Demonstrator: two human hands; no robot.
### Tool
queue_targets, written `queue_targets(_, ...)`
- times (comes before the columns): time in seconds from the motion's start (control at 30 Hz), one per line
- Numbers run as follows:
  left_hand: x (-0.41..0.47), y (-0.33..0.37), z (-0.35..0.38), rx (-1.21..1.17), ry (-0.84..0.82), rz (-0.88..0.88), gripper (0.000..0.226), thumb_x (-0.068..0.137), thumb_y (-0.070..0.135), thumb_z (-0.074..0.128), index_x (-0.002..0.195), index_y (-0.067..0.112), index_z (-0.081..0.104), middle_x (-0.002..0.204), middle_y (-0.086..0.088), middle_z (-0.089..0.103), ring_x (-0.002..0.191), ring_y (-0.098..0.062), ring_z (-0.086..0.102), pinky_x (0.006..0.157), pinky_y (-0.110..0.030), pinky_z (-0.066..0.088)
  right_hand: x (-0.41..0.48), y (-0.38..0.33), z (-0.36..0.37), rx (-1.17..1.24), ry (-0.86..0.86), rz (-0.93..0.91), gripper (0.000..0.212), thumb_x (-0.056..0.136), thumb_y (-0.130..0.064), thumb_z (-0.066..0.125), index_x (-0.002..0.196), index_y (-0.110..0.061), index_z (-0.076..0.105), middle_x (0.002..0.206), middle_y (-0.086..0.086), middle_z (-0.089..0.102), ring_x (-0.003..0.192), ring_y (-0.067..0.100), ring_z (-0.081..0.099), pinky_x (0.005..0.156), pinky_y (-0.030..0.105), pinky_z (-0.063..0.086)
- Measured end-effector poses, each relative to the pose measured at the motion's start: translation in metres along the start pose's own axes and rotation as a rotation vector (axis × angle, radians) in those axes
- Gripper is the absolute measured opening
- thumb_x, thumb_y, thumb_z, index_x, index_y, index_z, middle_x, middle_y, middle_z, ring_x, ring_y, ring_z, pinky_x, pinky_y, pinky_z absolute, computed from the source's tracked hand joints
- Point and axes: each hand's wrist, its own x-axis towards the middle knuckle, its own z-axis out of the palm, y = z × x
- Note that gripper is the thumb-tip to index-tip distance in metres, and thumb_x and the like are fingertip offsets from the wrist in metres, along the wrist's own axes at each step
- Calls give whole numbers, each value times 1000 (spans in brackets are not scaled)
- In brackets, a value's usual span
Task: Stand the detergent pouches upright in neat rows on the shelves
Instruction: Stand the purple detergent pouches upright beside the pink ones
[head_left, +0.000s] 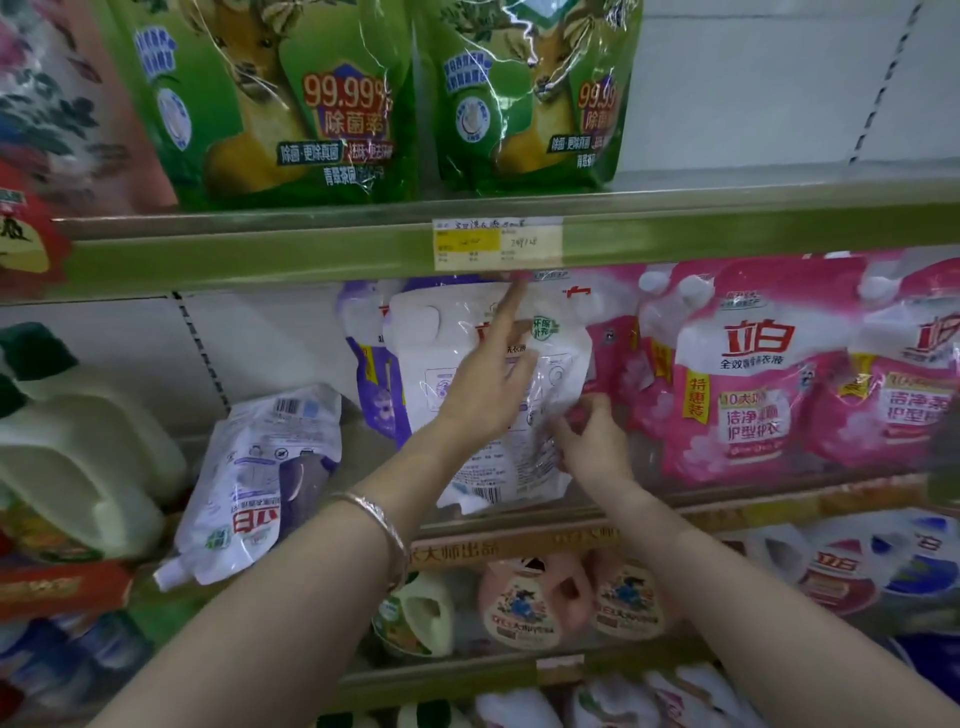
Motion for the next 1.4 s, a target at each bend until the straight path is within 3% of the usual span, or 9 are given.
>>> queue_targets(0.07, -17, -6, 1, 146, -66, 104, 71, 95, 11, 44, 145, 46, 8, 143, -1, 43, 106, -16, 54, 95, -24, 39, -14, -3, -7, -49, 99, -107, 31, 86, -18, 64, 108, -8, 45, 108, 8, 51, 79, 14, 51, 75, 32, 42)
queue_targets(0.13, -29, -17, 0, 398, -124, 188, 72, 90, 4, 47, 147, 35, 18, 147, -1, 39, 127, -17, 41, 109, -29, 33, -24, -9, -11, -115, 114, -226, 22, 84, -11, 63, 98, -10, 46, 101, 5, 48, 81, 17, 49, 74, 33, 43)
queue_targets(0.27, -50, -31, -8, 738, -215, 169, 65, 89, 10, 50, 146, 25, 25, 152, 5, 26, 139, -16, 23, 115, -33, 29, -38, -18, -10, -241, -101, -342, 18, 85, -14, 61, 93, -21, 47, 101, 0, 50, 86, 19, 56, 80, 37, 50)
queue_targets(0.53, -79, -59, -44, 758, -179, 92, 48, 93, 19, 49, 138, 30, 36, 137, 5, 44, 124, -16, 44, 97, -28, 44, -58, -28, 9, -513, -46, -447, 8, 91, -23, 54, 94, -18, 49, 87, 3, 63, 77, 24, 61, 64, 36, 52)
queue_targets(0.77, -95, -96, -87, 845, 9, 39, 31, 79, 26, 66, 108, 19, 56, 111, -3, 60, 104, -25, 59, 85, -35, 44, -77, -50, 72, -503, -252, -547, 10, 89, -21, 53, 98, -16, 56, 89, 10, 67, 84, 29, 61, 65, 27, 41)
queue_targets(0.93, -106, -132, -127, 927, -59, -433, 83, 71, 53, 68, 134, 11, 33, 135, -8, 44, 124, -27, 46, 98, -37, 39, -88, -57, 144, -503, -424, -490, 46, 88, -16, 56, 132, -22, 46, 126, 6, 57, 116, 24, 54, 97, 37, 45)
queue_targets(1.03, -114, -158, -141, 852, -243, -590, 63, 75, 48, 65, 125, 14, 48, 127, -7, 55, 114, -25, 55, 88, -33, 46, -85, -63, 179, -552, -475, -427, 62, 88, -14, 58, 143, -25, 31, 142, 7, 42, 129, 26, 41, 103, 33, 36)
queue_targets(1.13, -114, -170, -148, 791, -365, -531, 21, 83, 24, 54, 100, 14, 63, 106, -7, 67, 96, -26, 63, 73, -31, 46, -81, -63, 205, -544, -518, -355, 69, 86, -10, 61, 144, -28, 28, 145, 6, 35, 132, 25, 36, 105, 33, 34)
queue_targets(1.4, -104, -153, -166, 794, -420, -213, 40, 89, -4, 39, 124, 12, 51, 125, -10, 57, 112, -25, 56, 92, -31, 45, -65, -59, 230, -407, -403, -232, 64, 81, -5, 67, 135, -27, 42, 147, 5, 34, 132, 24, 40, 105, 32, 36)
